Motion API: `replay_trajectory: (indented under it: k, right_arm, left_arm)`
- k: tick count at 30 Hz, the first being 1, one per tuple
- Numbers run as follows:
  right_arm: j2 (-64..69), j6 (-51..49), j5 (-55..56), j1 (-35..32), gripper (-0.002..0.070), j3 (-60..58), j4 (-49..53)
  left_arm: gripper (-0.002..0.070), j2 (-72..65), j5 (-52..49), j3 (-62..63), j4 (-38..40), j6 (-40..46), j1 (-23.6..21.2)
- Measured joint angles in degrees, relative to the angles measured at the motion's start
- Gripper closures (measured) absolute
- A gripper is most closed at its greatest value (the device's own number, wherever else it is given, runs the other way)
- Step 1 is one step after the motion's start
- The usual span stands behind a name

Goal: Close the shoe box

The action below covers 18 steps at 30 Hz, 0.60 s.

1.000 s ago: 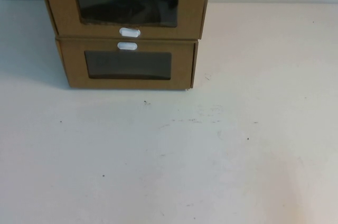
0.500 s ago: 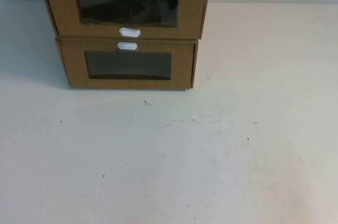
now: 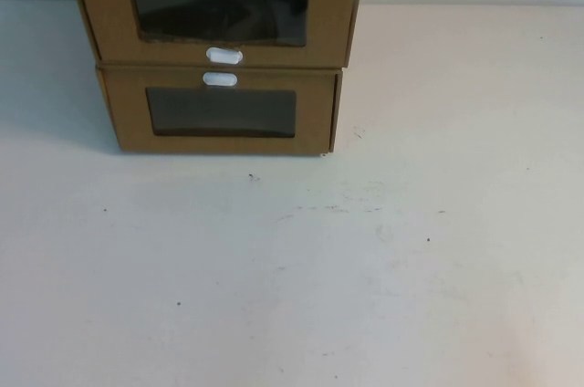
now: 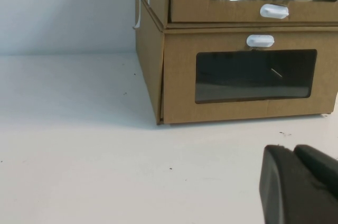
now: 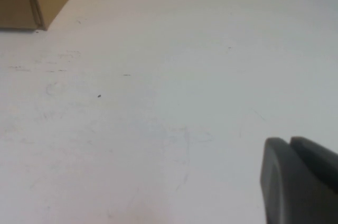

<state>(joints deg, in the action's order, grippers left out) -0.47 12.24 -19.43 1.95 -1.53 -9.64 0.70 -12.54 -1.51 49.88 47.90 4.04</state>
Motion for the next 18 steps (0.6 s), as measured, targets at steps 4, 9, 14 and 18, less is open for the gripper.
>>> replay_trajectory:
  k: [4,9,14,18]
  right_arm:
    - [0.0,0.49,-0.6,0.0,0.0687,0.0,-1.13]
    - [0.0,0.56,-0.57,0.0,0.0687,0.0,-1.26]
    - [0.0,0.56,-0.57,0.0,0.0687,0.0,-1.26]
    - [0.0,0.65,-0.57,0.0,0.0687,0.0,-1.26]
  left_arm:
    - [0.0677,0.0,0.0,0.0,0.0,0.0,0.0]
    - [0.0677,0.0,0.0,0.0,0.0,0.0,0.0]
    - [0.0677,0.0,0.0,0.0,0.0,0.0,0.0]
    - [0.0677,0.0,0.0,0.0,0.0,0.0,0.0]
